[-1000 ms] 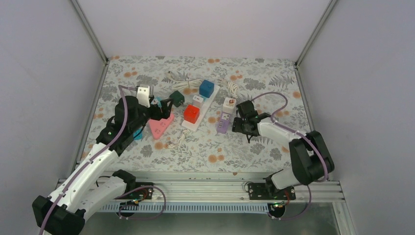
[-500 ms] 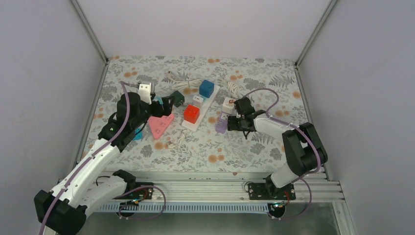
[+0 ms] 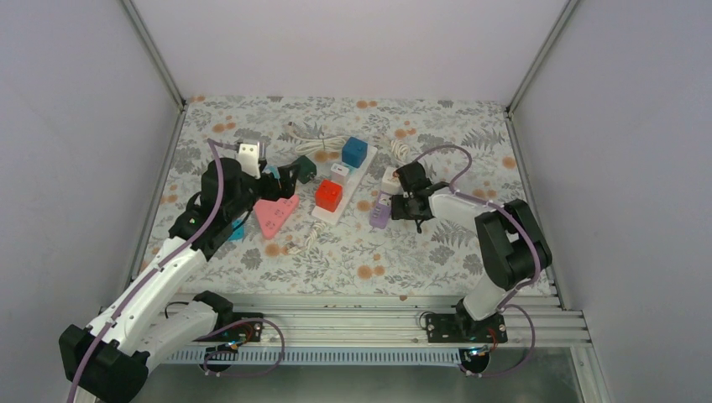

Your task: Insert the plug

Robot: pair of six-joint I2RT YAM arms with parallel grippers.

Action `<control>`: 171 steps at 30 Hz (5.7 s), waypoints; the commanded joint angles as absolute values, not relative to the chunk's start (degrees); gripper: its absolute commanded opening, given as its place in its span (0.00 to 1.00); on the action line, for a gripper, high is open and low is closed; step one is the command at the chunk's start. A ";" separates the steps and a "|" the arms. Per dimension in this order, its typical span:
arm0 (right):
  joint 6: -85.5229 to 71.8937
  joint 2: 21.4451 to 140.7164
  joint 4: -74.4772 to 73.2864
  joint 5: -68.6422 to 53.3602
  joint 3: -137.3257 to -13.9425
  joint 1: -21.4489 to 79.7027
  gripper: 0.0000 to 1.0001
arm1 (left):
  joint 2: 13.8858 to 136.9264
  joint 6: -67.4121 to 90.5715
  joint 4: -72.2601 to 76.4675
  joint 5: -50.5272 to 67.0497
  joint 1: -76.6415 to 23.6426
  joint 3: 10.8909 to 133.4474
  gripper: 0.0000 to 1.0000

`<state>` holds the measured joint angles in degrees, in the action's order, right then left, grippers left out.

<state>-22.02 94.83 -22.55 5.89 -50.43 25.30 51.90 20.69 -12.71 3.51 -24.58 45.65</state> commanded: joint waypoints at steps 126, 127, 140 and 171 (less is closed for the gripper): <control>-16.18 56.80 -14.76 -15.68 -48.67 45.26 1.00 | 100.24 -33.93 -30.17 14.73 -4.33 70.94 0.05; -16.18 56.99 -14.70 -15.72 -48.73 45.26 1.00 | 100.20 -34.23 -29.70 15.21 -4.31 70.28 0.05; -16.66 58.18 -14.22 -15.56 -48.47 45.22 1.00 | 100.91 -37.45 -27.69 16.88 -2.33 66.92 0.05; -15.68 61.99 -17.71 -18.46 -53.40 45.26 1.00 | 111.40 -52.65 -36.51 20.76 1.86 74.30 0.07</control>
